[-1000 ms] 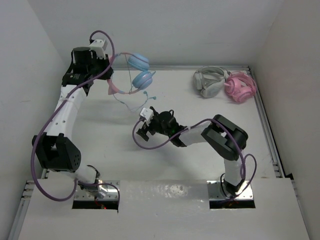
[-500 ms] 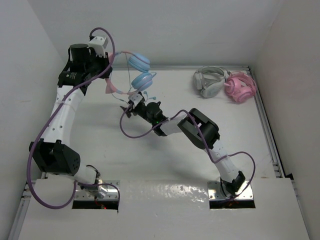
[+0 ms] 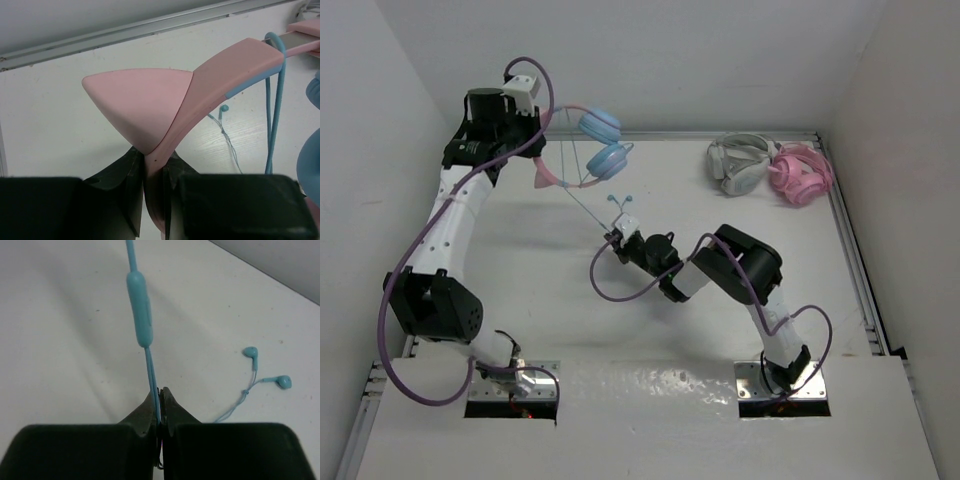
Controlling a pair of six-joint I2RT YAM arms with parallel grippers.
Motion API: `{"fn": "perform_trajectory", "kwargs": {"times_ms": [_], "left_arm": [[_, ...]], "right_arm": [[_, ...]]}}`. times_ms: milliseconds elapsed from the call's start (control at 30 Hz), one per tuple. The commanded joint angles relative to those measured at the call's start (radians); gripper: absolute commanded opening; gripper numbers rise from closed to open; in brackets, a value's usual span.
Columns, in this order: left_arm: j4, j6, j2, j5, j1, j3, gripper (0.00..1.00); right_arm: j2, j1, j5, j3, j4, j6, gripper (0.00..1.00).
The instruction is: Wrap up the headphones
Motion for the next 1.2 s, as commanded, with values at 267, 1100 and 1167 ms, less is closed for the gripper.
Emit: {"fn": "perform_trajectory", "kwargs": {"times_ms": [267, 1100, 1167], "left_arm": [[0.111, -0.051, 0.005, -0.008, 0.023, 0.131, 0.00], [-0.109, 0.400, -0.148, 0.310, -0.081, -0.240, 0.00], [-0.114, 0.463, -0.145, 0.279, -0.101, -0.287, 0.00]], "right_arm": [[-0.092, -0.012, -0.063, -0.162, 0.367, 0.124, 0.00], [-0.026, -0.396, -0.634, 0.486, -0.239, 0.602, 0.00], [-0.066, -0.411, -0.646, 0.511, -0.348, 0.521, 0.00]]}}
